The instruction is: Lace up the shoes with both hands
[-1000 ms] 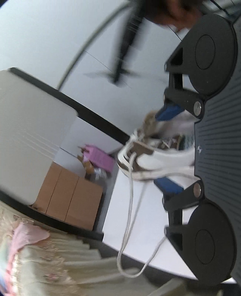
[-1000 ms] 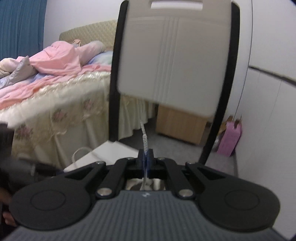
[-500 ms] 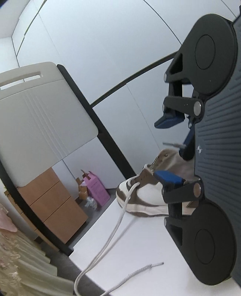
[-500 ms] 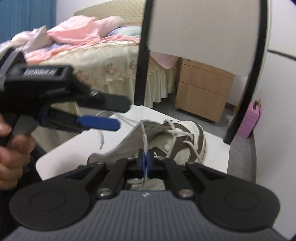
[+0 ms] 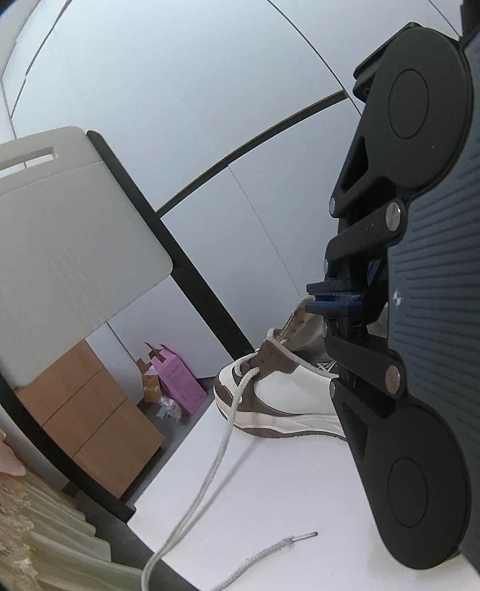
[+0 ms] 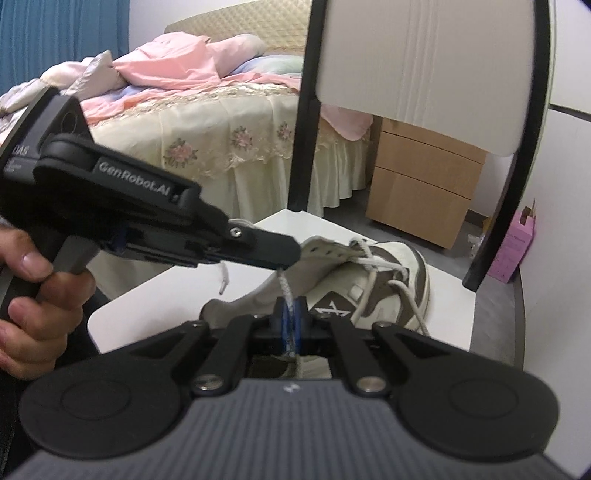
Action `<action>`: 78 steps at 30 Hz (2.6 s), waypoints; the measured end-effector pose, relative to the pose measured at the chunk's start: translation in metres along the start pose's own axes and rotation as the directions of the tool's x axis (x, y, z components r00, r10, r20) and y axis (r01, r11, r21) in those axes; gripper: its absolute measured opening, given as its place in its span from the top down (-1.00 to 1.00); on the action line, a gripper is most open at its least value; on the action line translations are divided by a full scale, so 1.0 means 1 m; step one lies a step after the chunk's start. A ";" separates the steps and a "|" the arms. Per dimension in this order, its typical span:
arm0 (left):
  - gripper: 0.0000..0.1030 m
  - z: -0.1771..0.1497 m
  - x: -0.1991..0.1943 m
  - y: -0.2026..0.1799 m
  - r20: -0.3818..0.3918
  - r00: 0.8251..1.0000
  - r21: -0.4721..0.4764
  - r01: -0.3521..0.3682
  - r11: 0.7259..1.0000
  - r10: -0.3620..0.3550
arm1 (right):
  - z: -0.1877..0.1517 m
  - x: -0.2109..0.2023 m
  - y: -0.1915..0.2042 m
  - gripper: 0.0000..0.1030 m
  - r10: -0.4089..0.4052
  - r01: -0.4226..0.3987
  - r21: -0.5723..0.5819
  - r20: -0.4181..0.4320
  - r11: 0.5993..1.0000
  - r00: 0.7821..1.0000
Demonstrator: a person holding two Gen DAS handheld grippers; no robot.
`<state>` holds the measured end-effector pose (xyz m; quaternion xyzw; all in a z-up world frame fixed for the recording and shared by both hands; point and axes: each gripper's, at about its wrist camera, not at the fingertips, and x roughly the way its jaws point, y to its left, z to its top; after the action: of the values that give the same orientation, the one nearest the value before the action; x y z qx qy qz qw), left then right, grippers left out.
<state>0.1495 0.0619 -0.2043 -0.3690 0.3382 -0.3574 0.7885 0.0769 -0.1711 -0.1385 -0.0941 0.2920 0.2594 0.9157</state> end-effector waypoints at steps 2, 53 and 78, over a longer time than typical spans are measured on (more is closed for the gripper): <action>0.94 0.000 0.000 0.001 -0.001 1.000 -0.001 -0.006 1.000 0.006 | 0.000 -0.001 -0.002 0.89 -0.003 0.003 0.008 0.011 1.000 1.000; 0.10 0.001 0.039 -0.041 0.081 0.918 0.481 -0.378 0.791 0.389 | 0.046 0.054 -0.091 0.94 0.033 -0.023 0.151 -0.061 0.988 0.998; 0.44 0.028 0.036 0.041 0.024 0.981 -0.144 -0.187 0.972 0.192 | 0.040 0.076 -0.050 0.94 0.041 -0.062 -0.128 -0.159 0.990 0.986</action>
<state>0.2037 0.0613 -0.2340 -0.3965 0.3814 -0.2485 0.7972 0.1761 -0.1682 -0.1493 -0.1670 0.3474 0.2935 0.8748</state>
